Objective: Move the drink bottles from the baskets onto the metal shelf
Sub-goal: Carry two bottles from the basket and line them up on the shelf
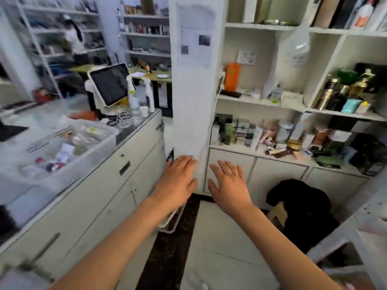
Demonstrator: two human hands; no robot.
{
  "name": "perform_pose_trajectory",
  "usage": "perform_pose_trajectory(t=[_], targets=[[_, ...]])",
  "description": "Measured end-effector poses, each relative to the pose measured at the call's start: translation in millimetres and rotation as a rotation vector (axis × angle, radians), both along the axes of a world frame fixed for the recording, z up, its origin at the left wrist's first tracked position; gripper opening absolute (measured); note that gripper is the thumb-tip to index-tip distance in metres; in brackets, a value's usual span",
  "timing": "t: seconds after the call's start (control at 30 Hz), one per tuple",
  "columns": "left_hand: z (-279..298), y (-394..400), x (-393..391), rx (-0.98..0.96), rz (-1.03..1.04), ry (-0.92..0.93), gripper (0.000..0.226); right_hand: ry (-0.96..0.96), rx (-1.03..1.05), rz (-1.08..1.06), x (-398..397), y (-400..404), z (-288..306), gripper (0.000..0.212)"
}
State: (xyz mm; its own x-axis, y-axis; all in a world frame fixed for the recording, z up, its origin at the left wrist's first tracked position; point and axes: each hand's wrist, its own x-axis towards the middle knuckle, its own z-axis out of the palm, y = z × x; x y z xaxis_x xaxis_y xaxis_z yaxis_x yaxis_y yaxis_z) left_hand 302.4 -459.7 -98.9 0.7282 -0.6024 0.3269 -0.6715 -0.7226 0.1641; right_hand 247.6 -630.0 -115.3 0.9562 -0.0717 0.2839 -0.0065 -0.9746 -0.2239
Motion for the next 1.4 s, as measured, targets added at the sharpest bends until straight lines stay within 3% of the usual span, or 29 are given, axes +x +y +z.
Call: perform_pose_trajectory(t=[0.37,0.6,1.03,1.4], targets=[[-3,253,74,-0.238,0.441,-0.036,0.045,-0.004,0.011,0.392,142,250,5,0.052],[-16,359,100,-0.342,0.647,0.022,0.046,0.01,-0.041,0.536,203,365,5,0.05],[-46,419,138,-0.507,0.871,0.147,0.051,0.056,-0.06,0.687,298,458,-31,0.048],[-76,422,236,-0.528,1.15,0.293,0.05,0.293,-0.042,0.859,446,483,-90,0.043]])
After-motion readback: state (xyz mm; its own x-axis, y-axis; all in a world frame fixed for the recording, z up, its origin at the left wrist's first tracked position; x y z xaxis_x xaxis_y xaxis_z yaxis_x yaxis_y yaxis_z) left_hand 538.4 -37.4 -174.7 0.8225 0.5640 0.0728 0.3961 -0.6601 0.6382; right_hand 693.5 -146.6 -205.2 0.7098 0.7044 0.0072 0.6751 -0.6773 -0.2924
